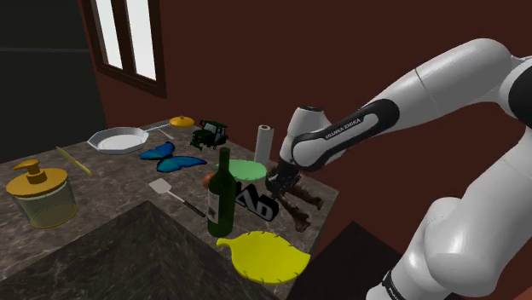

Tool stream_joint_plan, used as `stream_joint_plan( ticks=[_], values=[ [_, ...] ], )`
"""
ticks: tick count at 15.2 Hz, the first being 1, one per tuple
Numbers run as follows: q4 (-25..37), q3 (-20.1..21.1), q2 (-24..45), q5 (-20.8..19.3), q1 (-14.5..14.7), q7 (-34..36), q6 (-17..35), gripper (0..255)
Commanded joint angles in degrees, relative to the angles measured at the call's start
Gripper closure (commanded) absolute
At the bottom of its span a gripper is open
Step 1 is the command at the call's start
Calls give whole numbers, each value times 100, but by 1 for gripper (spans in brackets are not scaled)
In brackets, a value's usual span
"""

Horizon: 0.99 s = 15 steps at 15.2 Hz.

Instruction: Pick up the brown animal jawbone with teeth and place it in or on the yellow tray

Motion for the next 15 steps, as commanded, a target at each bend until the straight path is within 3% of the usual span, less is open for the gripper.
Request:
stream_joint_plan(
  ticks=[1, 15],
  values=[
    [-72, 220, -30, 8, 151, 378, 69, 255],
    [144, 1692, 214, -122, 1091, 2889, 197, 255]
  ],
)
